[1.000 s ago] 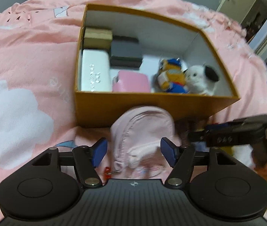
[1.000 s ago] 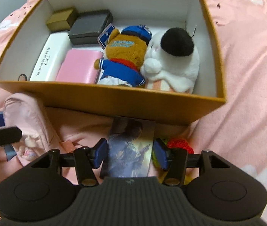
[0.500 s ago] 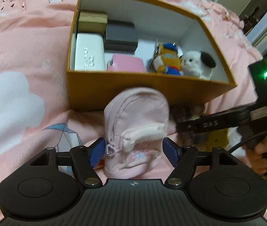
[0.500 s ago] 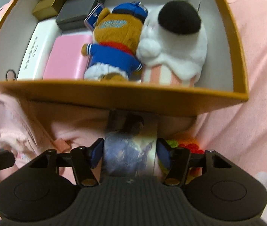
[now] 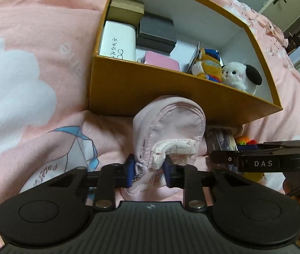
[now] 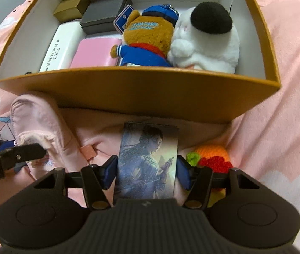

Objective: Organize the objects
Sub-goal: 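Grasp the pink backpack pouch with the left tool while the right tool grasps the picture card, then carry the pink pouch over the box with the left tool while the right carries the card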

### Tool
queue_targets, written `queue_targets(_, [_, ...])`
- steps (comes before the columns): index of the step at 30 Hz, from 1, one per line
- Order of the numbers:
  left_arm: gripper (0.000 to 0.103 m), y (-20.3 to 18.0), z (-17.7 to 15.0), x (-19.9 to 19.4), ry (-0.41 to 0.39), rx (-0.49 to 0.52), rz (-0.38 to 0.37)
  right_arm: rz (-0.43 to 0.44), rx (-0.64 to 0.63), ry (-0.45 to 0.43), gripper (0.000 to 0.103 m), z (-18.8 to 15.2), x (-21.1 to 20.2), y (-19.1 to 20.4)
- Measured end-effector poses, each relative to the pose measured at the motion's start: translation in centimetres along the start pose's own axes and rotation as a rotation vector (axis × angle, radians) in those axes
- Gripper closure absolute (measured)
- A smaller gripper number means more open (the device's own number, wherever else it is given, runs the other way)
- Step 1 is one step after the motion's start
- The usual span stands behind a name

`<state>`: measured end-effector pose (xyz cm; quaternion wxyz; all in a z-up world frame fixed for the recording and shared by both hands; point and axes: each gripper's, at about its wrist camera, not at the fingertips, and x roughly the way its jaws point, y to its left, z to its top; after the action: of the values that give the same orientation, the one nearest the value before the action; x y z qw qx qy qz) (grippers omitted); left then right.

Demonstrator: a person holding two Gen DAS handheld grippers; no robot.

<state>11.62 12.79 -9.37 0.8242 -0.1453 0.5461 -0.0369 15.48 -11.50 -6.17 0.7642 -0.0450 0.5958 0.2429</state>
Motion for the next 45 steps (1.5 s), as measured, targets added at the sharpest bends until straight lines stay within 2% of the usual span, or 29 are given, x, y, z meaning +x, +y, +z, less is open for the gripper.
queue_targets(4, [0.080, -0.8, -0.7, -1.5, -0.035, 0.025, -0.001, 0.020, -0.011, -0.032, 0.043, -0.8, -1.2, 0.2])
queue_targets(9, [0.081, -1.8, -1.2, -4.1, -0.084, 0.052, -0.042, 0.049, -0.030, -0.075, 0.043, -1.3, -3.4, 0.9])
queue_targets(16, [0.081, -2.3, -0.7, -7.7, -0.150, 0.074, -0.100, 0.133, -0.031, -0.176, 0.043, -1.9, -9.0, 1.2])
queue_targets(24, [0.081, -1.8, 2.5, -11.6, -0.229, 0.067, -0.129, 0.212, -0.059, -0.318, 0.043, 1.4, -13.9, 2.0])
queue_targets(27, [0.081, -1.3, 4.5, -12.6, -0.268, 0.052, -0.115, 0.220, -0.059, -0.357, 0.043, 4.0, -13.6, 2.8])
queue_targets(30, [0.081, -1.0, 6.6, -12.9, -0.290, 0.047, -0.097, 0.235, -0.030, -0.353, 0.043, 6.3, -12.4, 3.3])
queue_targets(36, [0.081, 0.1, 9.9, -11.0, -0.270, 0.031, -0.049, 0.234, 0.038, -0.276, 0.043, 9.4, -7.7, 3.8])
queue_targets(40, [0.081, 0.4, 10.6, -9.6, -0.256, 0.039, -0.012, 0.219, 0.051, -0.215, 0.043, 10.5, -4.8, 4.2])
queue_targets(45, [0.081, 0.9, 11.7, -8.2, -0.233, 0.043, -0.015, 0.210, 0.055, -0.168, 0.043, 11.4, -2.3, 4.2])
